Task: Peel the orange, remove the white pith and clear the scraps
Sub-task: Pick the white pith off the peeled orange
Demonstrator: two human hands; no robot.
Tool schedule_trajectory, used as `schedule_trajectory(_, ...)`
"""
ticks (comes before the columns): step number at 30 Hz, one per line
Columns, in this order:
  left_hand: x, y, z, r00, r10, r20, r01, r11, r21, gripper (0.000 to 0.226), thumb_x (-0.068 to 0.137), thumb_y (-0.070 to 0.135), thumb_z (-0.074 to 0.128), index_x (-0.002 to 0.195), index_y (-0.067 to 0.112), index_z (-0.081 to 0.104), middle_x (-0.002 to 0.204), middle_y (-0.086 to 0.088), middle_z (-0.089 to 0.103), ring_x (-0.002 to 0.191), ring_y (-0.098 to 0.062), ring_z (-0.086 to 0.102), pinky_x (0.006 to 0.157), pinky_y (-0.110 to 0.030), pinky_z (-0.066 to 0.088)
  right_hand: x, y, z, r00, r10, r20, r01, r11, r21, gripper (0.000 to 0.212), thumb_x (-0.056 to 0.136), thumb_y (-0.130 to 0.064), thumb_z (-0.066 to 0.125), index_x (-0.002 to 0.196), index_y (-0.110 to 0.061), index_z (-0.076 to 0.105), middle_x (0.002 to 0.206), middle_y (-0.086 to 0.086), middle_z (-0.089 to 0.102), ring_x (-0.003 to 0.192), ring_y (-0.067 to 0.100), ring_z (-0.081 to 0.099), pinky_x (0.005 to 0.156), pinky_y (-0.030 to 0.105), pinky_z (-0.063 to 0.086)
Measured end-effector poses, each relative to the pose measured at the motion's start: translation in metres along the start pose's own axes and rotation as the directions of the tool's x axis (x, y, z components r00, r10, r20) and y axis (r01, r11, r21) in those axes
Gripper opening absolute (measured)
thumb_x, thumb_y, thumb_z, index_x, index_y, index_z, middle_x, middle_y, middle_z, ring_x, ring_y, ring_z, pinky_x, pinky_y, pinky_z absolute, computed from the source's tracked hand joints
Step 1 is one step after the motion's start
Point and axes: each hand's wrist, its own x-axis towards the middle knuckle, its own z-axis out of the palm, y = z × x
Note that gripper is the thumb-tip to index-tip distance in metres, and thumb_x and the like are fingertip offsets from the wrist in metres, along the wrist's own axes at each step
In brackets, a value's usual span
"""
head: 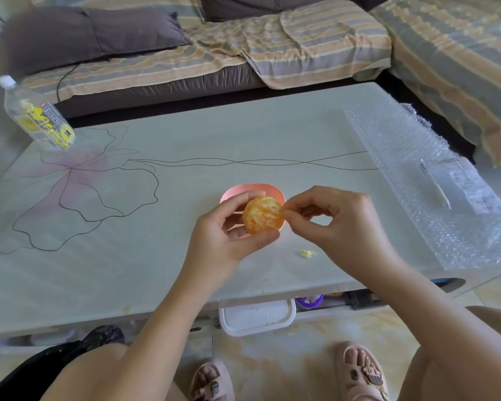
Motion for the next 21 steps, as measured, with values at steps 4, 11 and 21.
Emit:
schedule_trajectory(4, 0.0, 0.002, -0.001, 1.0, -0.004, -0.016, 0.003, 0.998, -0.056, 0.049, 0.049, 0.031, 0.084, 0.097, 0.036, 0.072, 0.095, 0.01, 0.07, 0.087, -0.011, 0.066, 0.077, -0.023, 0.053, 0.0, -0.001, -0.006, 0.998, 0.039, 0.057, -0.046, 0.992, 0.121, 0.014, 0.083, -0.01, 0.069, 0.087, -0.022, 0.074, 0.08, -0.01, 0.072, 0.08, 0.006, 0.068, 0.076, 0.023, 0.053)
schedule_trajectory(11, -0.002, 0.004, 0.0, 1.0, 0.013, -0.003, -0.013, 0.998, -0.064, 0.052, 0.05, 0.025, 0.086, 0.1, 0.03, 0.07, 0.095, 0.011, 0.07, 0.09, -0.009, 0.065, 0.077, -0.02, 0.053, -0.002, -0.001, -0.005, 0.997, -0.081, 0.004, 0.081, 0.997, 0.009, 0.01, 0.077, -0.014, 0.077, 0.086, -0.018, 0.075, 0.079, -0.008, 0.071, 0.073, 0.004, 0.066, 0.07, 0.012, 0.048)
schedule_trajectory(21, -0.002, -0.001, 0.006, 0.997, 0.039, -0.064, -0.037, 0.999, 0.037, 0.049, 0.05, 0.032, 0.085, 0.096, 0.035, 0.069, 0.093, 0.01, 0.069, 0.087, -0.011, 0.064, 0.074, -0.019, 0.052, -0.005, 0.005, 0.006, 0.966, -0.242, -0.094, 0.205, 0.933, -0.297, 0.009, 0.077, -0.008, 0.069, 0.078, -0.014, 0.075, 0.069, -0.005, 0.067, 0.061, 0.008, 0.059, 0.055, 0.009, 0.039)
